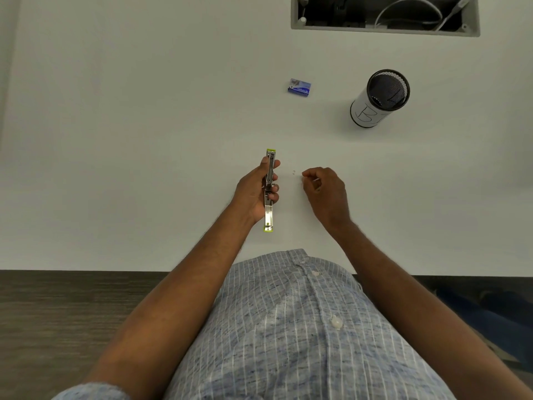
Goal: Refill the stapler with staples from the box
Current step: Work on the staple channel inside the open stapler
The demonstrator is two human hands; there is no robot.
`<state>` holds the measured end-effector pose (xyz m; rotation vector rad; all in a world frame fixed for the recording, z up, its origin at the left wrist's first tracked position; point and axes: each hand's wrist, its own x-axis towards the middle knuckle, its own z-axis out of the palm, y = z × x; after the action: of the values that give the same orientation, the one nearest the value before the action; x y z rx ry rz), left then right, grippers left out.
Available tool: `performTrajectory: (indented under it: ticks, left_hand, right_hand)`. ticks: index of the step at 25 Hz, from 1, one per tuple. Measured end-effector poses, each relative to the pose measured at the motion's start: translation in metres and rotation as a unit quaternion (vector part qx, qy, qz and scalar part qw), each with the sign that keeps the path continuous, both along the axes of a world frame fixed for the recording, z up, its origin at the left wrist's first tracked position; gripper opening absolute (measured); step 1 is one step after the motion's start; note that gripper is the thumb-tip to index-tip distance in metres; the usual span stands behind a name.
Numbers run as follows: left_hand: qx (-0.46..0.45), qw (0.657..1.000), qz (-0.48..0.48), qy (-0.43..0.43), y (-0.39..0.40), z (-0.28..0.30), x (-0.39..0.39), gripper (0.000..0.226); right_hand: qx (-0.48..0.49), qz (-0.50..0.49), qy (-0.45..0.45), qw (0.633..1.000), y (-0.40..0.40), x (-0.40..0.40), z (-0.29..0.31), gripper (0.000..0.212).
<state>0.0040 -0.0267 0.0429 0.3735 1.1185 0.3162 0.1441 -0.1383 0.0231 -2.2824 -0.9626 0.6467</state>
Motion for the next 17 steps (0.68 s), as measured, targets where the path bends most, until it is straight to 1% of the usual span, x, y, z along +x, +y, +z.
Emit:
performTrajectory:
  ticks: [4, 7, 10, 13, 17]
  left_hand:
    - [-0.003, 1.000, 0.000, 0.004, -0.002, -0.003, 0.002, 0.033]
    - [-0.002, 1.000, 0.002, 0.001, -0.003, -0.003, 0.003, 0.033]
    - [-0.007, 1.000, 0.001, -0.002, -0.002, -0.002, 0.004, 0.033]
    - [-0.008, 1.000, 0.000, -0.006, -0.003, 0.000, 0.006, 0.034]
    - [-0.010, 1.000, 0.000, -0.012, -0.003, 0.003, 0.007, 0.034]
  right_hand:
    - [-0.015, 0.017, -0.061, 0.998, 0.013, -0.004, -0.005, 0.022]
    - [-0.031, 0.031, -0.096, 0.994, 0.019, -0.006, -0.005, 0.021]
    - [-0.028, 0.026, -0.111, 0.993, 0.021, -0.009, -0.003, 0.013]
    - [-0.034, 0.040, -0.124, 0.991, 0.024, -0.009, -0.004, 0.011]
    - [-0.049, 0.050, -0.114, 0.991, 0.025, -0.008, -0.002, 0.008]
